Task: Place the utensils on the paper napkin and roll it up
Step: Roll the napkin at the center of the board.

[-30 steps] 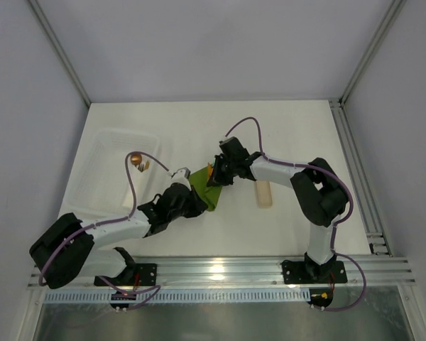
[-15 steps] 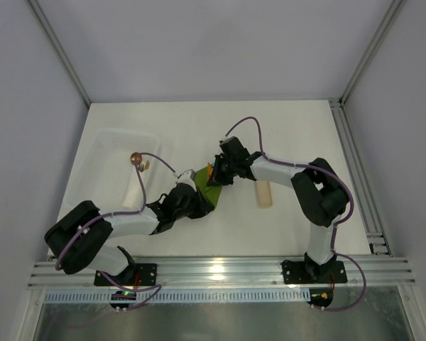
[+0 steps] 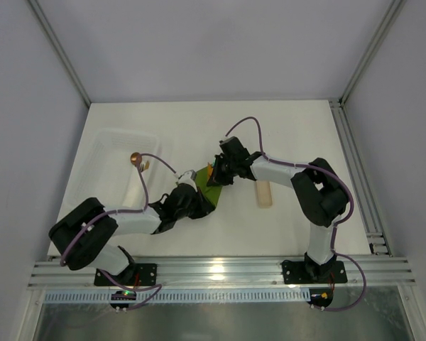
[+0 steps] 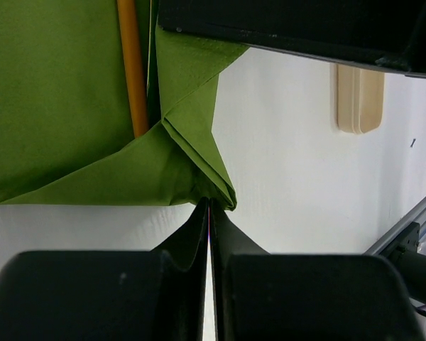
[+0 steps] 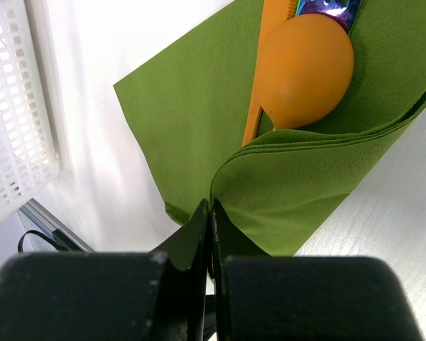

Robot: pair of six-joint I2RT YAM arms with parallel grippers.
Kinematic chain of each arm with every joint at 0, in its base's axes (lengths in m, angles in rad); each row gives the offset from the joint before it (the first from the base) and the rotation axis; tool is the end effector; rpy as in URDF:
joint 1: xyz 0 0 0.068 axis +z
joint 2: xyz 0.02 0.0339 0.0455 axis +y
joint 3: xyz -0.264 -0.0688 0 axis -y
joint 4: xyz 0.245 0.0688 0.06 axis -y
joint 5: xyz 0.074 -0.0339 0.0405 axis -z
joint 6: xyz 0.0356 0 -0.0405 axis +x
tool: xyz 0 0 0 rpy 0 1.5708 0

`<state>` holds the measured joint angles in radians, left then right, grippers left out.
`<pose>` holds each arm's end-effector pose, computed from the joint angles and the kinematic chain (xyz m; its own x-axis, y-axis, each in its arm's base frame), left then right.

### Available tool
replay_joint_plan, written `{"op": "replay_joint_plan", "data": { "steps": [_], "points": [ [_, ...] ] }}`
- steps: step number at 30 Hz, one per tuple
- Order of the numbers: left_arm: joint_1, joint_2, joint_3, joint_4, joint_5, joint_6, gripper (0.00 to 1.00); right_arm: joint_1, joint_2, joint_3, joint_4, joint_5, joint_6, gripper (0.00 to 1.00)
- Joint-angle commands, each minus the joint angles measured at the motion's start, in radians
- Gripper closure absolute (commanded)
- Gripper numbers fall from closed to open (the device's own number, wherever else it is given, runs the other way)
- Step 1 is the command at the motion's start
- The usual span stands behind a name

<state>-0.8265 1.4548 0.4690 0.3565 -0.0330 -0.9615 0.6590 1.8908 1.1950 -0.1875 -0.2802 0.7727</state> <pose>0.1793 -0.1929 0.1401 -0.8162 -0.3236 -0.4786 0.0834 0.7537 -0.6518 0.3088 0.2516 0.1695 -0.9451 0.1165 -0.3052 -0.0942 0.7974 0.5960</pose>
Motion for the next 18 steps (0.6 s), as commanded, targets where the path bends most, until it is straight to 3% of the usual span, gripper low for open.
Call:
{"op": "replay_joint_plan", "data": {
  "steps": [1,18],
  "points": [
    [-0.002,0.016,0.016,0.05,-0.016,-0.002,1.0,-0.002,-0.044,0.032,0.023,-0.011,-0.001,0.96],
    [-0.002,0.114,0.005,0.114,-0.01,-0.005,1.0,-0.002,-0.027,0.066,0.007,-0.028,-0.004,0.96]
  ]
}}
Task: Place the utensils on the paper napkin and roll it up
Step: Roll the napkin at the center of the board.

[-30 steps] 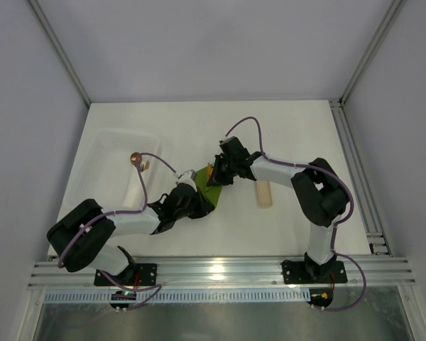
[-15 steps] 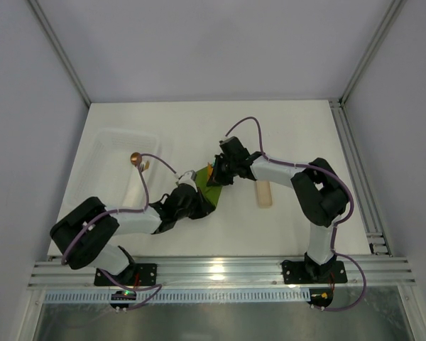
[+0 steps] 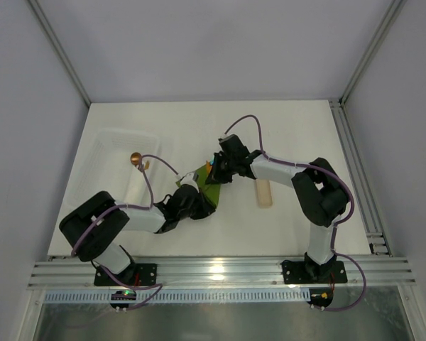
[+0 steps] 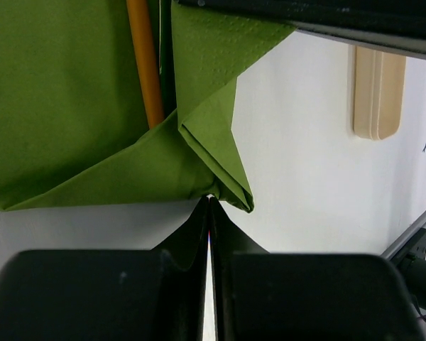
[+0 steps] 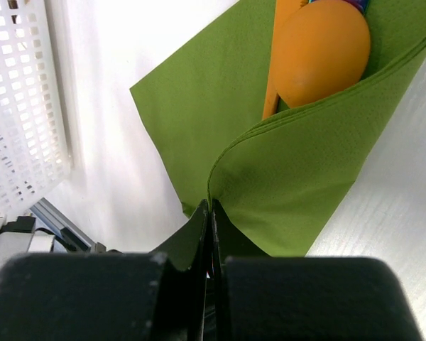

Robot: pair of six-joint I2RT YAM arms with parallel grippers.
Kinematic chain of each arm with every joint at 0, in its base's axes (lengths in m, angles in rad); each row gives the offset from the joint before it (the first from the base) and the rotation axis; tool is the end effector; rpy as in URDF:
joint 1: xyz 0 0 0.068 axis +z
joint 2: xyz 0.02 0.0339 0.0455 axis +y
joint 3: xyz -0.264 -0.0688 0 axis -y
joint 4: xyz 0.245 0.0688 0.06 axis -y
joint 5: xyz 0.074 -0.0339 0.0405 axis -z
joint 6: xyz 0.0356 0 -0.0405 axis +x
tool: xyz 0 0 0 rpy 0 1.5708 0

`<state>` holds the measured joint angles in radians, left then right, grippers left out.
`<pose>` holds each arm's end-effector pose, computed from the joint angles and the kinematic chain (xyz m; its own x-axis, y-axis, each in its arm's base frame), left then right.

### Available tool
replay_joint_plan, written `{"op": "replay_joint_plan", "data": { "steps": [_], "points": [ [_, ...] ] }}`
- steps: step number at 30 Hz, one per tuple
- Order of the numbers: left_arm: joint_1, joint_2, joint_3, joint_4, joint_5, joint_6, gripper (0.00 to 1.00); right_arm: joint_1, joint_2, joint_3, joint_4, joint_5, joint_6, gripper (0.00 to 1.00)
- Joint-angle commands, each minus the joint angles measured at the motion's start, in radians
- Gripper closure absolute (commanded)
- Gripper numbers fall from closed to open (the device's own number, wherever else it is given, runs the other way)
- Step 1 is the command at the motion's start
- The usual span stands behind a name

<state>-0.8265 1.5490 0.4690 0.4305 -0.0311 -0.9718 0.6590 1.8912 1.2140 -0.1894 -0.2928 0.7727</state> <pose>0.1837 -0.1978 0.1234 -0.8244 -0.3235 -0.4645 0.0667 0.7595 -0.6471 0.3113 0.2541 0.1749 -0.9438 0.1144 -0.3100 -0.1049 0.7858 0.6095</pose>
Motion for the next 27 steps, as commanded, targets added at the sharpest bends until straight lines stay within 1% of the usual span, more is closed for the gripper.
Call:
{"op": "replay_joint_plan", "data": {
  "steps": [1,5,8,13,15,18,22,27],
  "points": [
    [-0.002,0.022,0.006,0.039,-0.015,0.008,1.0,-0.001,-0.024,0.048,0.01,-0.017,-0.001,0.96],
    [-0.002,0.023,-0.001,0.048,-0.009,0.01,1.0,-0.002,-0.015,0.058,0.007,-0.019,-0.001,0.96],
    [-0.002,-0.023,-0.016,0.019,-0.041,0.022,1.0,-0.002,-0.014,0.061,0.002,-0.017,-0.003,0.96],
    [-0.013,-0.163,-0.053,-0.065,-0.127,0.044,1.0,-0.002,-0.014,0.056,0.004,-0.017,-0.001,0.96],
    [-0.013,-0.179,-0.055,-0.078,-0.138,0.044,1.0,-0.002,-0.014,0.052,0.008,-0.017,0.003,0.96],
    [-0.013,-0.172,-0.038,-0.081,-0.136,0.041,1.0,-0.002,-0.015,0.05,0.007,-0.017,0.002,0.96],
    [-0.013,-0.101,0.002,-0.044,-0.112,0.036,1.0,-0.002,-0.018,0.051,0.005,-0.014,0.0,0.96],
    [-0.013,-0.076,0.022,-0.01,-0.113,0.036,1.0,-0.002,-0.02,0.056,0.002,-0.016,0.0,0.96]
  ]
}}
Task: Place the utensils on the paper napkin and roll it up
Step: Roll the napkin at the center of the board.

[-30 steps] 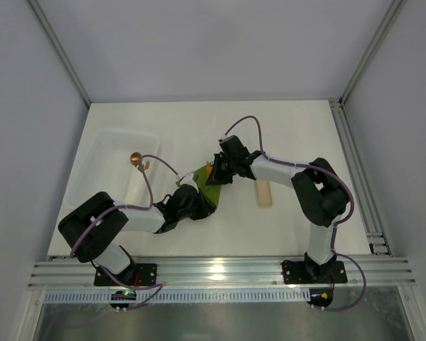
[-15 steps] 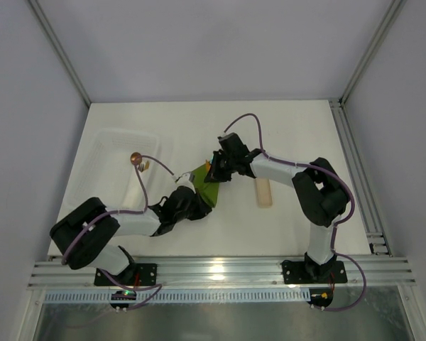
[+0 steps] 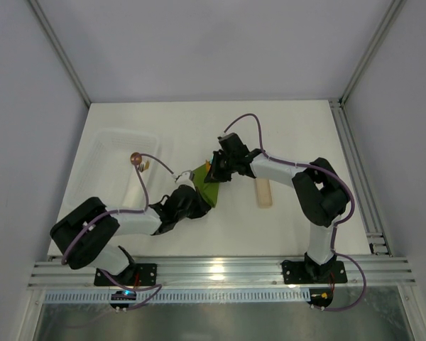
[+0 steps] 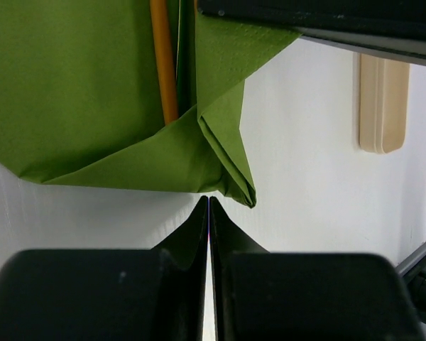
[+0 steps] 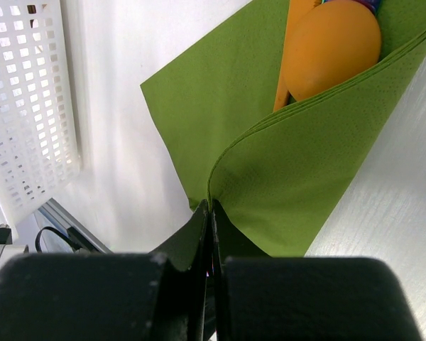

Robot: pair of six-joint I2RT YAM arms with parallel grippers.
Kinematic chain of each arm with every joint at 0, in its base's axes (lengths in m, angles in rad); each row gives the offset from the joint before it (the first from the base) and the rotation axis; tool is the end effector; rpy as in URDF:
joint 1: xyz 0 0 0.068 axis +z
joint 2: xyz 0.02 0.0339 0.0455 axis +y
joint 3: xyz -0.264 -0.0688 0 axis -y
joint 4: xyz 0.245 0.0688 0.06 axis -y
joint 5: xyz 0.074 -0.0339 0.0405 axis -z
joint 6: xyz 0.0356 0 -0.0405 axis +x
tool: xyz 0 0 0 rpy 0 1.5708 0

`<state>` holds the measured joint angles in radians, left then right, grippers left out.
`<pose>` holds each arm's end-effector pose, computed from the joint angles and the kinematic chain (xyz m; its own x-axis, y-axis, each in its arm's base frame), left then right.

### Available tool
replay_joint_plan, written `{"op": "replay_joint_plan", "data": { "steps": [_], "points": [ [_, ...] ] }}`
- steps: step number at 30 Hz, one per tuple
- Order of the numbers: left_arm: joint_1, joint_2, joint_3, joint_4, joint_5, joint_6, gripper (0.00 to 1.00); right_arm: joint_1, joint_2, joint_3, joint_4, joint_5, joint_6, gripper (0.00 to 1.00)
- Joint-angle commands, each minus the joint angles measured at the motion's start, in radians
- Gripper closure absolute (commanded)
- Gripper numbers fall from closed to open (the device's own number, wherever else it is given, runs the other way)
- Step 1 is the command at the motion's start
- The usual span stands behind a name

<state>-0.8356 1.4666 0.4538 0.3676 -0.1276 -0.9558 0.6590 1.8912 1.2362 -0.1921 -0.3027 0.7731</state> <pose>0.1781 -0.1902 0.1343 -0.7779 -0.3476 -0.5235 0.0557 0.7916 -0.6084 0.3141 0.2567 0.1815 -0.9412 0.1142 -0.3179 -0.1163 0.7741 0.6223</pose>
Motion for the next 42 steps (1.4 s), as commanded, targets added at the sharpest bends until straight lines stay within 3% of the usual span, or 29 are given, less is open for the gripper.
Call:
{"op": "replay_joint_plan", "data": {
  "steps": [1,23,33,42],
  "points": [
    [-0.003,0.008,0.036,0.06,-0.02,0.022,1.0,-0.002,-0.02,0.034,0.005,-0.004,-0.001,0.96],
    [-0.003,0.107,0.046,0.148,0.008,0.006,1.0,-0.001,-0.015,0.032,0.01,-0.016,0.005,0.96],
    [-0.003,0.012,0.005,0.111,-0.038,0.014,1.0,-0.001,-0.018,0.032,0.008,-0.015,0.003,0.96],
    [-0.003,0.064,0.031,0.163,-0.017,0.026,1.0,-0.002,-0.024,0.029,0.005,-0.018,0.006,0.96]
  ]
}}
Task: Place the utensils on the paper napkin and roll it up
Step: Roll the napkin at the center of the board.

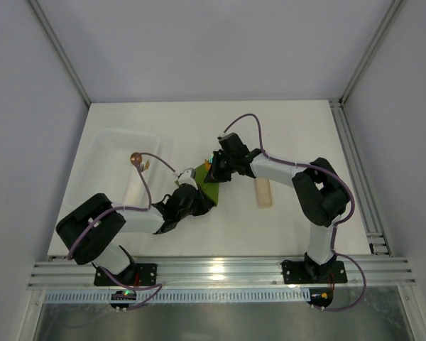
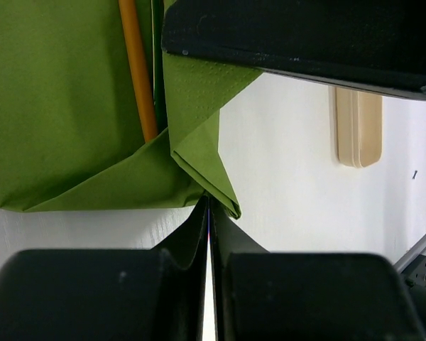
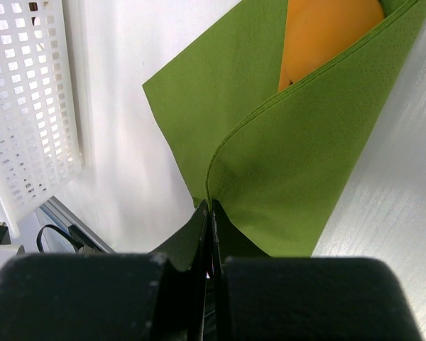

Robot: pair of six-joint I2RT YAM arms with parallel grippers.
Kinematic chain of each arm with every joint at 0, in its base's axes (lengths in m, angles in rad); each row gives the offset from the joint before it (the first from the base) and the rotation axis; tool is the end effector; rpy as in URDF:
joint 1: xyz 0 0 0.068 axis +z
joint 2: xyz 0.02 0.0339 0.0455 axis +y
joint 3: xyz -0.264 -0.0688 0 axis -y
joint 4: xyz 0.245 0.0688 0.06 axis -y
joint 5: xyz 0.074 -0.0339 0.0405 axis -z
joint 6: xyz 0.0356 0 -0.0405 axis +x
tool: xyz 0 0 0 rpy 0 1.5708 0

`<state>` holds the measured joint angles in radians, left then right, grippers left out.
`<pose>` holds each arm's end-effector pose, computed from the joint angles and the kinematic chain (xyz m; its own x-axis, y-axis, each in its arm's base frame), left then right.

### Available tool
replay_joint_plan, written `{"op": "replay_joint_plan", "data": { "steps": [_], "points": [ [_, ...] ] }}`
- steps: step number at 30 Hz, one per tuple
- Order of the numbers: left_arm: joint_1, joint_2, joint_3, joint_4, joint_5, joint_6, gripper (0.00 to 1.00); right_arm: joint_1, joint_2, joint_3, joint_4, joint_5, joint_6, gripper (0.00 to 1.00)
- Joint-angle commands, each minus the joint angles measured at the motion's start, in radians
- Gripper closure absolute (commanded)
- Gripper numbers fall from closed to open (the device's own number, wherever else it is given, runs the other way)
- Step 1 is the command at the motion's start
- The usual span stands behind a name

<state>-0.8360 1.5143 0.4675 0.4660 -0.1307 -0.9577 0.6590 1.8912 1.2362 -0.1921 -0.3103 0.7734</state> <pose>0.1851 -0.1980 0.1350 -0.7536 -0.3755 -0.5395 0.0804 0.7620 -0.6426 0.3139 0.2569 0.1815 -0.9429 0.1111 -0.3140 -0.1177 0.7706 0.6263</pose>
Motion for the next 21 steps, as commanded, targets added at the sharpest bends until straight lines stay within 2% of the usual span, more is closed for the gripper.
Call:
{"op": "replay_joint_plan", "data": {
  "steps": [1,21],
  "points": [
    [-0.003,0.023,0.019,0.069,-0.014,0.03,1.0,-0.002,-0.024,0.031,0.005,-0.01,0.006,0.96],
    [-0.003,0.107,-0.02,0.218,0.011,0.043,1.0,-0.001,-0.014,0.048,0.01,-0.041,0.027,0.96]
  ]
}}
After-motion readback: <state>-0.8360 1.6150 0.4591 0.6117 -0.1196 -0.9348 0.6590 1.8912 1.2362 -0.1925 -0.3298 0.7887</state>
